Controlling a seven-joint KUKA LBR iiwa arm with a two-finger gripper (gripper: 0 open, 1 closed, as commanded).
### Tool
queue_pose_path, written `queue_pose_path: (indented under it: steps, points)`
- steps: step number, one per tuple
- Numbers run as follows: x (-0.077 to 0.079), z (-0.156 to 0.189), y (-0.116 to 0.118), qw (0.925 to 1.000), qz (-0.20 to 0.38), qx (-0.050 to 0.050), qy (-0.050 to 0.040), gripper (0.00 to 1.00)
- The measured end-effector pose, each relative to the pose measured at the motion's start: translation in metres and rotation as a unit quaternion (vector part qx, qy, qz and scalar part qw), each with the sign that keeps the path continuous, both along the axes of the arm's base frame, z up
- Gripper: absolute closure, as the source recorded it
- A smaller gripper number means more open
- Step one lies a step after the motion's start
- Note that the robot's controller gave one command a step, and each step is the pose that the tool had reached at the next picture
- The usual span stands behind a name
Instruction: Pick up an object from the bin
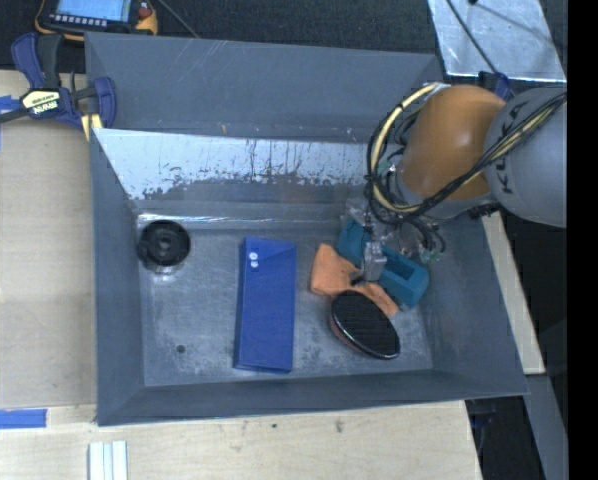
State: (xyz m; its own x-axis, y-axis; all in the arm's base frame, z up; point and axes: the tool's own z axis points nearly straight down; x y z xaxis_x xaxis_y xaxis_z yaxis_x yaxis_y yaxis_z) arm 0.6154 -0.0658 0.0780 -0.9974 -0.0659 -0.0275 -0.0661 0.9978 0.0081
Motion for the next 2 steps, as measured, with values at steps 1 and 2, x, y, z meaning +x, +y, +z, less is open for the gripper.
queue_pose_path:
  steps: [1, 2]
  points:
    - [-0.025, 0.052, 0.007, 0.9998, 0.007, 0.000, 0.0164, 1.00]
    - [-0.008, 0.061, -0.024, 0.9997, 0.025, -0.006, 0.0037, 1.00]
